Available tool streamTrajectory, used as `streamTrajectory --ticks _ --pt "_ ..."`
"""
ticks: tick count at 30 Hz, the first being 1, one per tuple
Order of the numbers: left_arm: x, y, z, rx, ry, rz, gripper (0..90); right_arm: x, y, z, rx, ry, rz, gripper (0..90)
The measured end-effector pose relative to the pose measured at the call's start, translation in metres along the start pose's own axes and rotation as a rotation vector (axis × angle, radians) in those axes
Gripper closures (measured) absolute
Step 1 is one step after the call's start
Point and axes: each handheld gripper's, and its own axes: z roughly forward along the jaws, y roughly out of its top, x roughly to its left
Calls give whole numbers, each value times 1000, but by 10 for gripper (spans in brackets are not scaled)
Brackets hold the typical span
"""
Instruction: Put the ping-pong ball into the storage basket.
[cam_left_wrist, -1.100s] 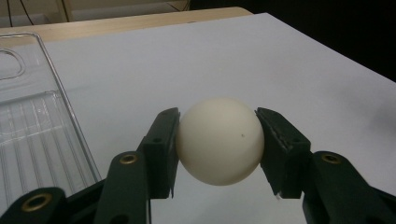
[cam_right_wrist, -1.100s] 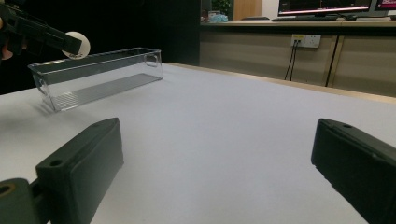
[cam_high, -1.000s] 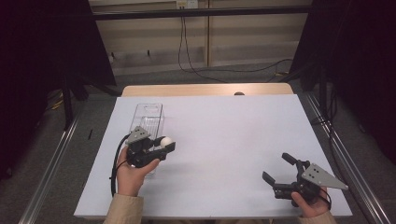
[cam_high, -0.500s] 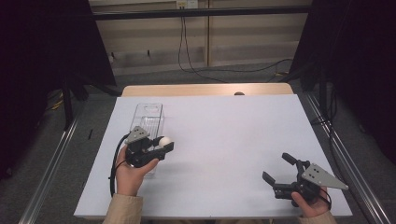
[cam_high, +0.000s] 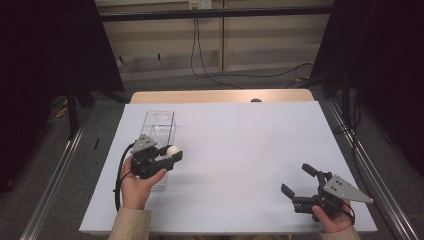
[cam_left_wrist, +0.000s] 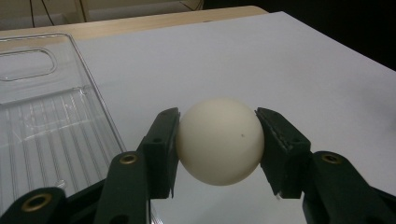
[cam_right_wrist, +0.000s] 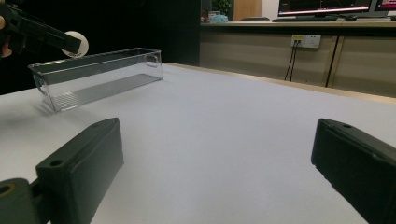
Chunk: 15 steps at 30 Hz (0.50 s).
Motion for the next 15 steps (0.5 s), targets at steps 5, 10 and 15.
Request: streamTrajectory --ticks 5,10,15 --pt "1 0 -1 -3 7 -5 514 0 0 0 2 3 -5 18" --pt "4 -1 -2 0 28 -4 514 0 0 0 1 3 2 18" --pt "6 -1 -3 -2 30 -5 514 0 0 0 0 0 -2 18"
